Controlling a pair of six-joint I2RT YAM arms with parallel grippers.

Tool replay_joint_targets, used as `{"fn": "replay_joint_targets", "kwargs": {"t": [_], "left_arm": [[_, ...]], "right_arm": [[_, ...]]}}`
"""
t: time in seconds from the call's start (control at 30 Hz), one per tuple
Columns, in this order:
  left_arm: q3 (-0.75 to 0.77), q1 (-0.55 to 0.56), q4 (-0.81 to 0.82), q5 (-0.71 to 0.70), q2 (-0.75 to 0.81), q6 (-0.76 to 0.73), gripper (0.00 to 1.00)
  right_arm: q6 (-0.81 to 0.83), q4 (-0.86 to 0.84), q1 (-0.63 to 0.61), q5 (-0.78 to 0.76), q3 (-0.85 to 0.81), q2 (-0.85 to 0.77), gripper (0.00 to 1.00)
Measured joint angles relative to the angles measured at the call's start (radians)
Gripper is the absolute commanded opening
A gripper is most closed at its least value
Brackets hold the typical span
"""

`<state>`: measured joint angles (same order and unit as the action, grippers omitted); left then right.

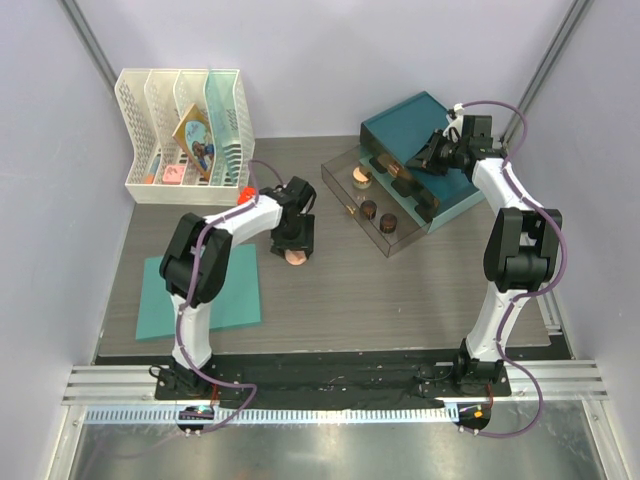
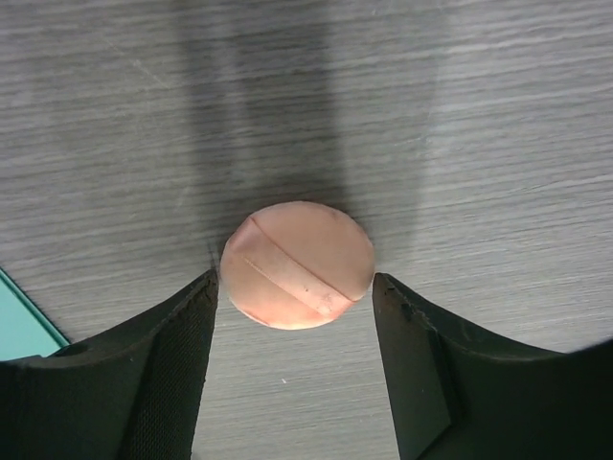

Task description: Organize the makeup

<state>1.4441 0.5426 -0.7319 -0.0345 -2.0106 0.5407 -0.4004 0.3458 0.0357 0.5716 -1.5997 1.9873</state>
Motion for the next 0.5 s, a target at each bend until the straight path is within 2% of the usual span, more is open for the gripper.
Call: {"fn": "replay_joint_targets", "kwargs": {"t": [0.1, 0.13, 0.2, 0.23, 0.33, 0.5], "left_arm": [[0.008, 0.0, -0.001, -0.008, -0.006, 0.0, 0.47], [0.011, 0.0, -0.001, -0.011, -0.01, 0.0, 0.33], [0.018, 0.0, -0.001, -0.011, -0.016, 0.0, 0.22], [0.02, 0.0, 0.001, -0.01, -0.019, 0.0, 0.1], [0.024, 0.0, 0.005, 0.0, -0.022, 0.0, 0.0], [0.037, 0.01, 0.005, 0.013, -0.022, 0.0, 0.0]], "right_arm": [[0.0, -0.002, 0.0, 0.0, 0.001, 0.0, 0.14], [0.0, -0.003, 0.0, 0.001, 0.002, 0.0, 0.14], [0.0, -0.005, 0.001, 0.003, 0.002, 0.0, 0.14], [0.0, -0.005, 0.001, 0.003, 0.003, 0.0, 0.14], [0.0, -0.006, 0.001, 0.004, 0.004, 0.0, 0.14], [0.0, -0.007, 0.001, 0.004, 0.004, 0.0, 0.14]]}}
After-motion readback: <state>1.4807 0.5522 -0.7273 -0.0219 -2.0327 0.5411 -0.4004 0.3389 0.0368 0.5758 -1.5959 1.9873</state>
